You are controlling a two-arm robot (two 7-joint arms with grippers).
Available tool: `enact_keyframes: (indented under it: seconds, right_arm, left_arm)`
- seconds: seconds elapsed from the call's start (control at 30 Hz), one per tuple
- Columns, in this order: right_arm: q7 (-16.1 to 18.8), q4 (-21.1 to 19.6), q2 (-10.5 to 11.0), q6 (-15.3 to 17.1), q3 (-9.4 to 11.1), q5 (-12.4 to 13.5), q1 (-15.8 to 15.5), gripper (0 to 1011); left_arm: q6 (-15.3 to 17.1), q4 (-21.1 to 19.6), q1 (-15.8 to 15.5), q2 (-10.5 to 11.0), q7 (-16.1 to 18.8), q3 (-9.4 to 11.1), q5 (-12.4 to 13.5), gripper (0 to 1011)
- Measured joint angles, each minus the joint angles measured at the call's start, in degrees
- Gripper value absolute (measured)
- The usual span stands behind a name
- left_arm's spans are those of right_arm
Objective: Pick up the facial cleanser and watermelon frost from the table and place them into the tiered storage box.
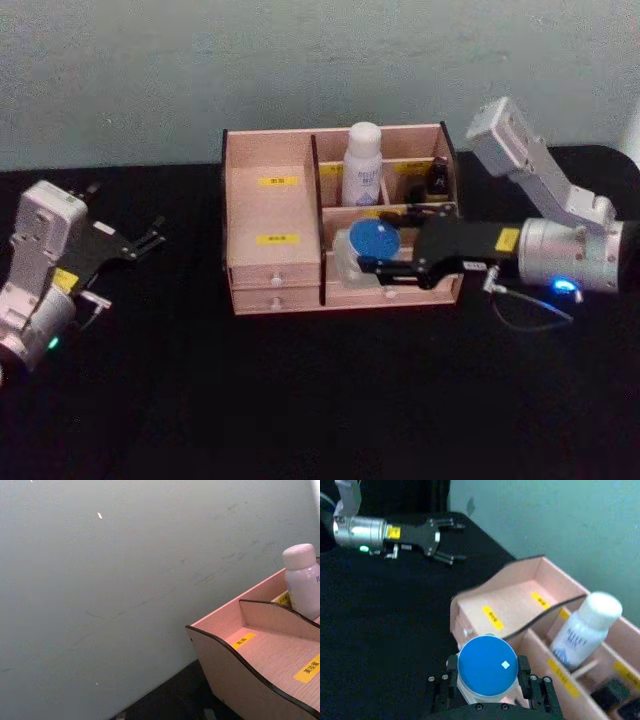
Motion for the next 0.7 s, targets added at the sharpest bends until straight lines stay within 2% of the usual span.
enact_keyframes:
  seconds: [0.37,0.7]
  right_arm:
    - [-0.4,5.3,-5.4,-0.6,-2.4,-0.4,5.4,726]
    - [-0.4,12.9,-11.5,-1.7,-5.6,-2.2,10.8,726]
  left_arm:
    - [0.0,0.0,0.0,0.0,0.0,0.0,0.0,1001]
    - [0.0,0.0,0.0,0.0,0.0,0.0,0.0,1001]
